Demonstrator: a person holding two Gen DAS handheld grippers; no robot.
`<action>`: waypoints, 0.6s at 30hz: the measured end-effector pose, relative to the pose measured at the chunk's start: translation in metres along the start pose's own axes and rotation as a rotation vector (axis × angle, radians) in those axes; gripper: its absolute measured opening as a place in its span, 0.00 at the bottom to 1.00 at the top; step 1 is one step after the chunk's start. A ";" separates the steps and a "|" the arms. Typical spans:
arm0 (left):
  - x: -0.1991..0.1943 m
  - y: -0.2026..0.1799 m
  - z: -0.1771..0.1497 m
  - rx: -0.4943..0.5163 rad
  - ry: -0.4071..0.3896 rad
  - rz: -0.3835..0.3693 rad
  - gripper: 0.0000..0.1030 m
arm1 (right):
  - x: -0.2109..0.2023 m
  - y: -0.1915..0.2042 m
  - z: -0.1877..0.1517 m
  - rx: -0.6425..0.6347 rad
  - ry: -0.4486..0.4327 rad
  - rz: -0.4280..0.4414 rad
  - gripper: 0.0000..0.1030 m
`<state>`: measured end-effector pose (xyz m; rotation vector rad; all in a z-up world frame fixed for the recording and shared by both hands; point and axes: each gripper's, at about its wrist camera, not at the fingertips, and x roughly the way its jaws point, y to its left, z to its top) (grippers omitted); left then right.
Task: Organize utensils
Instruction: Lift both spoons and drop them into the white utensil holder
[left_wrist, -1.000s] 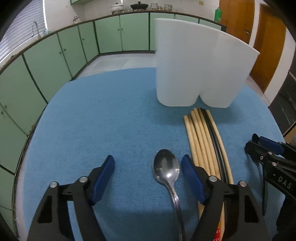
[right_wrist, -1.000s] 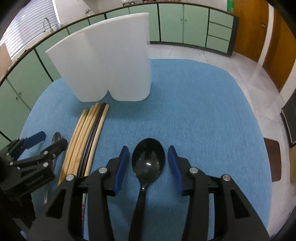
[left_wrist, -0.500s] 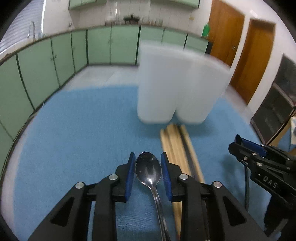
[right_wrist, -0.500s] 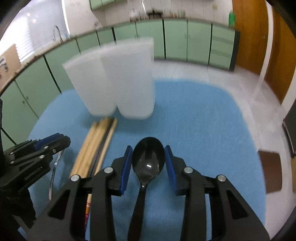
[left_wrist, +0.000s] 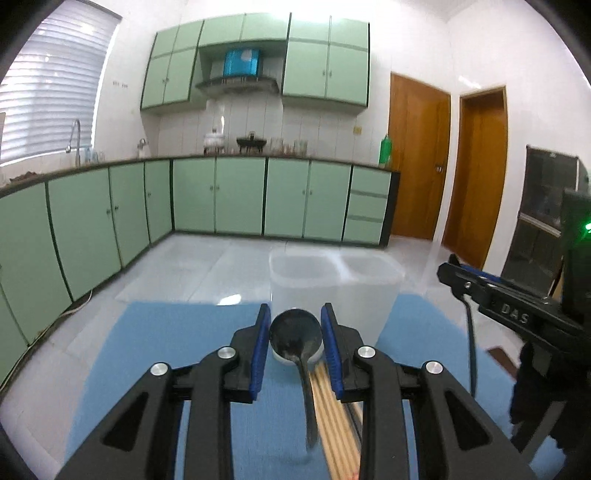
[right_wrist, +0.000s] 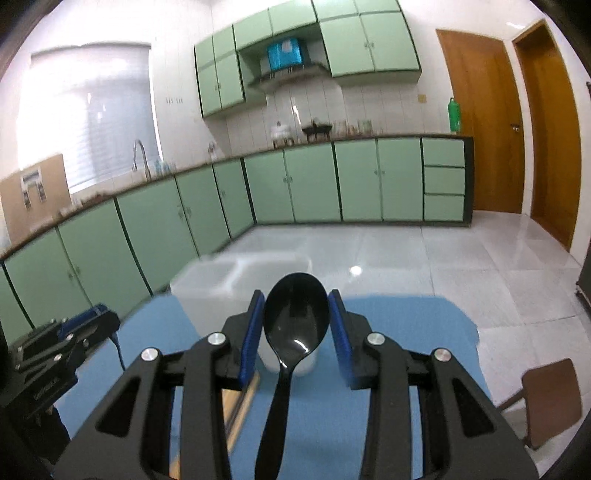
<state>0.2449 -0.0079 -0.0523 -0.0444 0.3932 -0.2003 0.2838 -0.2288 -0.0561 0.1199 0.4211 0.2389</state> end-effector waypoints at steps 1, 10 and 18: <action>-0.004 0.000 0.008 -0.002 -0.019 -0.003 0.27 | -0.001 -0.003 0.007 0.005 -0.017 0.008 0.33; -0.007 0.009 0.101 -0.038 -0.220 -0.056 0.27 | 0.028 -0.017 0.077 0.033 -0.180 0.055 0.33; 0.059 0.009 0.125 -0.043 -0.183 -0.056 0.27 | 0.091 -0.028 0.094 0.031 -0.195 -0.029 0.33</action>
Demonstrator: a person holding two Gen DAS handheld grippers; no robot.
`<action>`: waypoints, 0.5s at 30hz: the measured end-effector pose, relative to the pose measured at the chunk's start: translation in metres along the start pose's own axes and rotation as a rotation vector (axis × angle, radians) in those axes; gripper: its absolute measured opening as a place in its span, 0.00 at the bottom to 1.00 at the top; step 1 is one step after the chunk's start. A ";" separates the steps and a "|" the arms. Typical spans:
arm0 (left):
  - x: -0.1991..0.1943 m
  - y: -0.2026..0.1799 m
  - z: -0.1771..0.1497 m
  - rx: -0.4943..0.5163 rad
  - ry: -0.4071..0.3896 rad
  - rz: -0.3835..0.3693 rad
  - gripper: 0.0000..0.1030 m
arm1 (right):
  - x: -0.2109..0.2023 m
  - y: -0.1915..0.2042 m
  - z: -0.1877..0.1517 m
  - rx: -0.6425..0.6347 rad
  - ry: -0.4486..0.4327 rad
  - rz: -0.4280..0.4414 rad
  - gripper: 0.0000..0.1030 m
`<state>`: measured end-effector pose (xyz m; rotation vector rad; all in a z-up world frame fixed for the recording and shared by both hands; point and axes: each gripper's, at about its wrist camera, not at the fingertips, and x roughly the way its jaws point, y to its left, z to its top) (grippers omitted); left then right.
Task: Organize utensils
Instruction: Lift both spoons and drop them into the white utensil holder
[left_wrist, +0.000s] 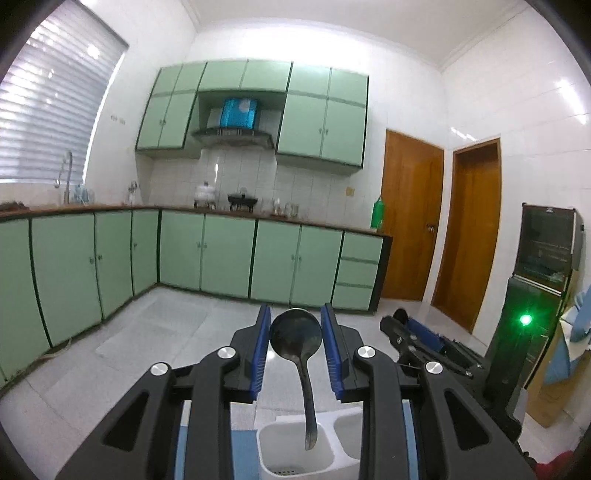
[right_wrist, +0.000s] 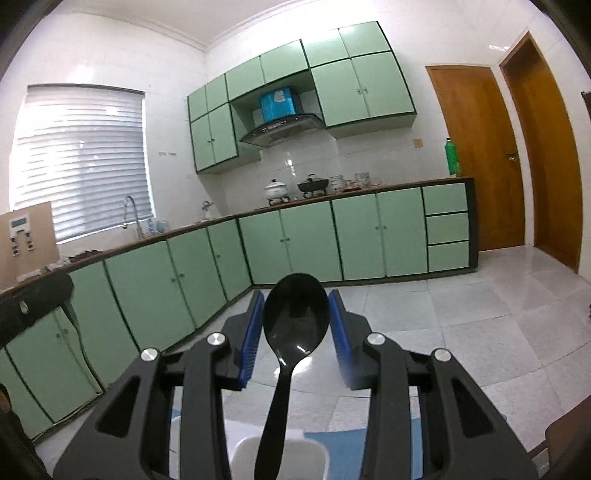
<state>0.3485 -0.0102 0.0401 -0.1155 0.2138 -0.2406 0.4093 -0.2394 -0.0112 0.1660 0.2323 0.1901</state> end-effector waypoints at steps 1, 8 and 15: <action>0.008 0.001 -0.007 -0.003 0.017 -0.001 0.27 | 0.004 -0.001 -0.003 0.004 0.008 -0.006 0.33; 0.039 0.004 -0.050 0.001 0.129 0.007 0.27 | 0.013 -0.012 -0.032 0.022 0.106 -0.004 0.33; 0.034 0.004 -0.059 -0.003 0.179 0.005 0.28 | -0.004 -0.010 -0.040 0.039 0.165 0.030 0.44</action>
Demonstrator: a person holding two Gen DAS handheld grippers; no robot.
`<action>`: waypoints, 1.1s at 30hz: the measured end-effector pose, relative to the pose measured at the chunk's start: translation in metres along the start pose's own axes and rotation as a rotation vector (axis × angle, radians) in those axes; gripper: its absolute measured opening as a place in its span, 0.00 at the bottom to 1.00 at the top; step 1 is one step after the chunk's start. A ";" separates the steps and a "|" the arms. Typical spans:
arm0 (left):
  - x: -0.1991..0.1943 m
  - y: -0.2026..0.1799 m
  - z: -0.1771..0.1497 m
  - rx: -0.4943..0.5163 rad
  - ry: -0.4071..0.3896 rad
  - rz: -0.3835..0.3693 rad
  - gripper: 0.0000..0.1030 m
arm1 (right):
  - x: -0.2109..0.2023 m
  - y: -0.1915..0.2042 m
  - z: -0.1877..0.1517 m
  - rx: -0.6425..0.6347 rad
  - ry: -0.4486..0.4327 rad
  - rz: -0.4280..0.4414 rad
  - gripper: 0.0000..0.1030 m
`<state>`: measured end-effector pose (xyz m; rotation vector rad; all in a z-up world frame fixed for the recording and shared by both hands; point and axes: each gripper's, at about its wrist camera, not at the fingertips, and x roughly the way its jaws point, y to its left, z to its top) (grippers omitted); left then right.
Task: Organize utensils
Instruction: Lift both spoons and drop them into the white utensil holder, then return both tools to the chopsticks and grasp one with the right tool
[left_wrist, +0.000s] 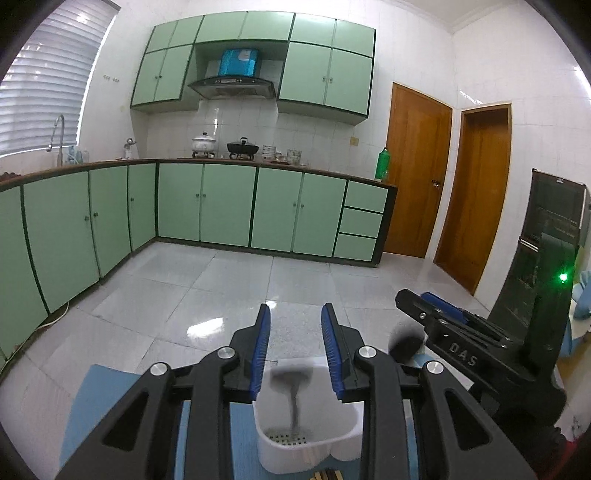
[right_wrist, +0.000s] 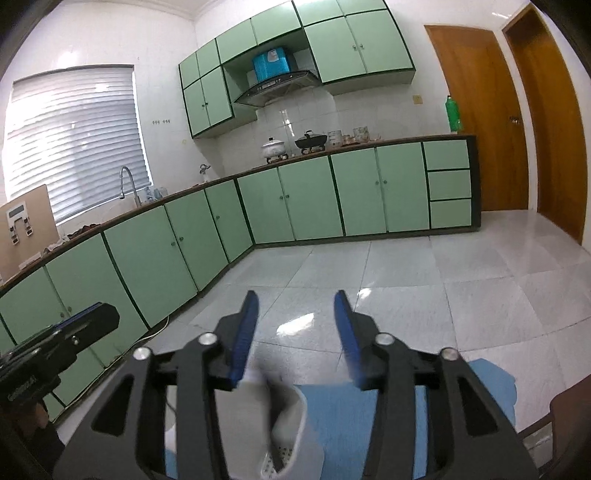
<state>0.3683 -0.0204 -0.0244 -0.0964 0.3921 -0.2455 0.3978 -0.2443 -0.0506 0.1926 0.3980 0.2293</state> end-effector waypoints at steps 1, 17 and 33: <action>-0.003 0.000 0.003 0.002 -0.001 0.001 0.29 | -0.004 0.001 0.001 0.006 0.003 0.002 0.44; -0.119 -0.008 -0.118 -0.010 0.269 0.078 0.73 | -0.156 0.015 -0.120 0.016 0.295 -0.115 0.86; -0.160 -0.008 -0.218 -0.014 0.512 0.136 0.75 | -0.188 0.090 -0.229 -0.091 0.541 -0.090 0.86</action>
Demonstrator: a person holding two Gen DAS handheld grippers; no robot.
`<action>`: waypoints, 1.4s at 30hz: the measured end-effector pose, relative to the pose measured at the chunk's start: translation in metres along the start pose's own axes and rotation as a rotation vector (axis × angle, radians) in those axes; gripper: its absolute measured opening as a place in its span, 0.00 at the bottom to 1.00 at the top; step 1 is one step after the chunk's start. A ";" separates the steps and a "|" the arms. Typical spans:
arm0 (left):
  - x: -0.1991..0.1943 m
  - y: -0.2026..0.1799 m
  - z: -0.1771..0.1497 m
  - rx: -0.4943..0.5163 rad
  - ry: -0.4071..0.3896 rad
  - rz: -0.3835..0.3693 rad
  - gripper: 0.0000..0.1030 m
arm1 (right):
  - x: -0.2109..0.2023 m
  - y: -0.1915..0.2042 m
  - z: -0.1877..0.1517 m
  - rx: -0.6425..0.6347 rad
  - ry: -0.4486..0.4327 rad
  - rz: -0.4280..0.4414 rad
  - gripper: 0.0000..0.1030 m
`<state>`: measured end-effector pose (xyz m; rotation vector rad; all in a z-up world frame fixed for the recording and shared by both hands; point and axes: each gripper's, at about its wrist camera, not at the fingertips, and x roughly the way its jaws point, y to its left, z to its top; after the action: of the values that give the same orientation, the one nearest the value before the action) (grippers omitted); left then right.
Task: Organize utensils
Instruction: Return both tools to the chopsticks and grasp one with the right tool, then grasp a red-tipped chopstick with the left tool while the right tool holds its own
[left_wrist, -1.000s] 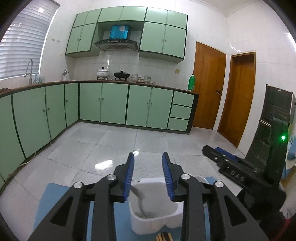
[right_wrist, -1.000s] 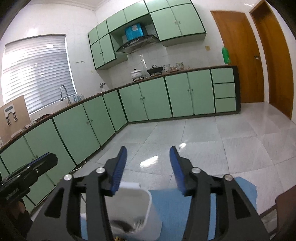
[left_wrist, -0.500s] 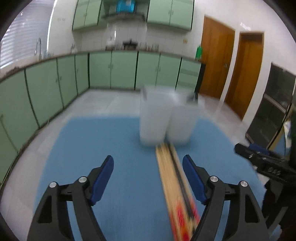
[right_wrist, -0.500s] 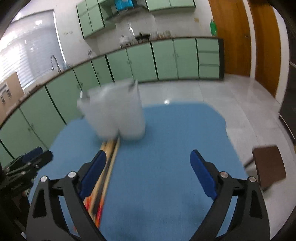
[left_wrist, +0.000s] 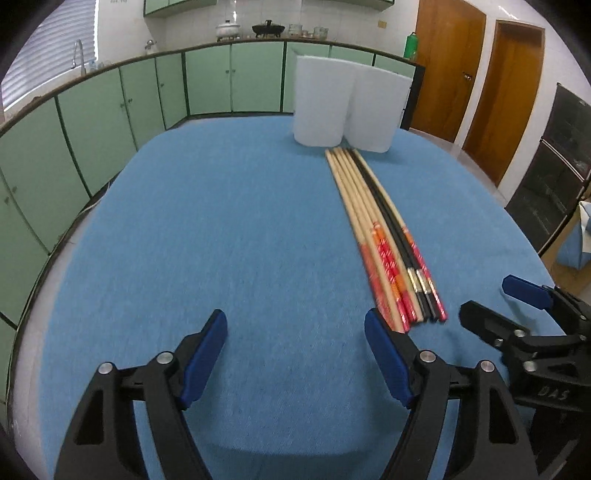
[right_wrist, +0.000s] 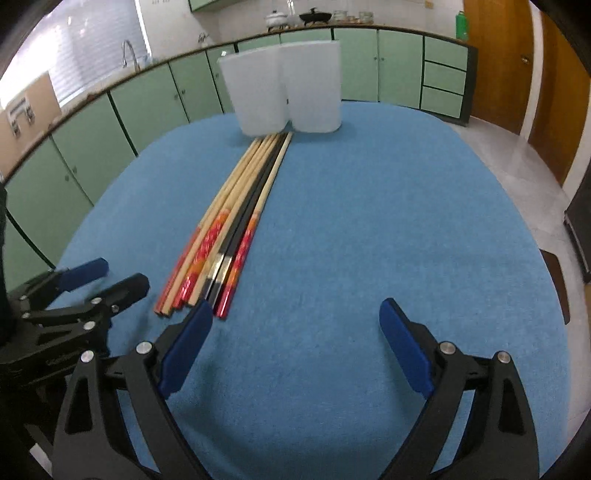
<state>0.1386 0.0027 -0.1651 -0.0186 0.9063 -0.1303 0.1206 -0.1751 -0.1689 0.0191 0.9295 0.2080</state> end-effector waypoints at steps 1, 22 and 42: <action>0.000 0.000 0.000 -0.005 0.004 0.007 0.75 | 0.002 -0.001 0.000 0.000 0.006 -0.005 0.86; -0.013 0.029 -0.002 -0.061 -0.003 0.047 0.77 | -0.005 -0.001 -0.004 0.001 0.009 -0.035 0.69; -0.016 -0.003 -0.005 0.003 0.005 -0.042 0.78 | -0.010 -0.011 -0.004 0.004 -0.012 -0.035 0.05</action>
<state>0.1247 0.0019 -0.1556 -0.0343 0.9112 -0.1707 0.1134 -0.1885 -0.1651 0.0074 0.9178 0.1740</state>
